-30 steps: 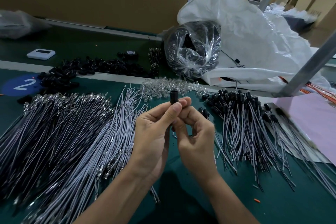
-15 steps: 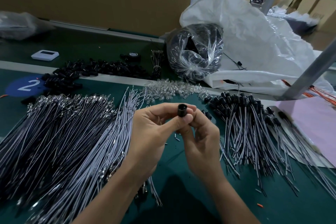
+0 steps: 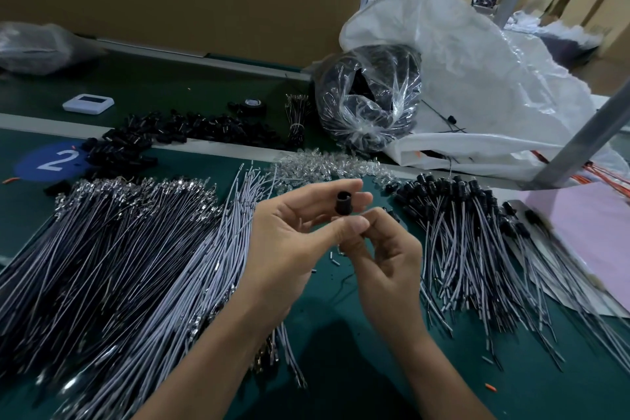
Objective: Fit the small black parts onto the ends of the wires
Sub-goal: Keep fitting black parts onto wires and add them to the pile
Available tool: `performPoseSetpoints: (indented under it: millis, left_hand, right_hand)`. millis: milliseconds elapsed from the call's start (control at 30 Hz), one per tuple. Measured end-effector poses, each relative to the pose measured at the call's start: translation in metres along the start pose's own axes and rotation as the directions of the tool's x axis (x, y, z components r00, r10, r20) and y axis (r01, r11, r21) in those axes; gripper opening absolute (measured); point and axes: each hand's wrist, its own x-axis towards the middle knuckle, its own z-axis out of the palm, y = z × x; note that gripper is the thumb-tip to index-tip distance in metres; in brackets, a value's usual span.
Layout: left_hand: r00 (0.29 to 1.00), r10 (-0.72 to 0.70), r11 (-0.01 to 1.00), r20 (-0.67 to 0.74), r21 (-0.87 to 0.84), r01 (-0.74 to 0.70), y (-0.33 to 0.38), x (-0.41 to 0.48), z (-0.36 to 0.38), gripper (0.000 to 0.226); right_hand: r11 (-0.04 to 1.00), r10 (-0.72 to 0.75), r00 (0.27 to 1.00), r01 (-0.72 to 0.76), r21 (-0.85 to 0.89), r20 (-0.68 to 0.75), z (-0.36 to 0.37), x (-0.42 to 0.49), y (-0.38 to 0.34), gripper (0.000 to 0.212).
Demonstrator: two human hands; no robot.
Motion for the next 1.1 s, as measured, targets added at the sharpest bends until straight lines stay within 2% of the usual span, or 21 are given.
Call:
performPoseSetpoints:
  millis: [233, 400, 500, 667, 833, 933, 1100]
  left_hand:
    - [0.992, 0.124, 0.988, 0.02, 0.095, -0.125, 0.003, -0.002, 0.001, 0.023]
    - [0.993, 0.114, 0.99, 0.037, 0.084, -0.116, 0.001, -0.003, 0.001, 0.023]
    - [0.997, 0.081, 0.996, -0.005, 0.042, -0.081, -0.002, -0.003, 0.002, 0.02]
    - [0.999, 0.025, 0.999, -0.039, -0.039, -0.027, -0.005, -0.004, 0.002, 0.025]
    - [0.997, 0.047, 0.999, -0.066, 0.016, -0.047, -0.011, -0.004, 0.003, 0.019]
    - [0.997, 0.038, 0.999, -0.064, -0.01, -0.039, -0.015, -0.005, 0.004, 0.023]
    - [0.995, 0.05, 0.999, -0.09, -0.009, -0.051, -0.018, -0.007, 0.004, 0.013]
  right_hand:
    - [0.999, -0.029, 0.999, 0.029, -0.02, -0.02, -0.003, 0.002, -0.001, 0.012]
    - [0.997, -0.059, 0.998, 0.058, -0.045, -0.015, -0.003, 0.001, -0.001, 0.011]
    - [0.997, -0.068, 0.998, 0.068, -0.033, -0.008, -0.001, 0.0, -0.003, 0.014]
    - [0.999, -0.009, 1.0, 0.008, -0.041, -0.027, -0.001, 0.001, -0.004, 0.014]
    - [0.995, -0.033, 0.999, 0.031, -0.097, -0.022, -0.001, 0.002, -0.008, 0.015]
    - [0.993, -0.053, 0.997, 0.047, -0.11, -0.049, -0.002, 0.002, -0.01, 0.012]
    - [0.988, -0.062, 0.997, 0.054, -0.146, -0.052, -0.004, 0.0, -0.012, 0.014]
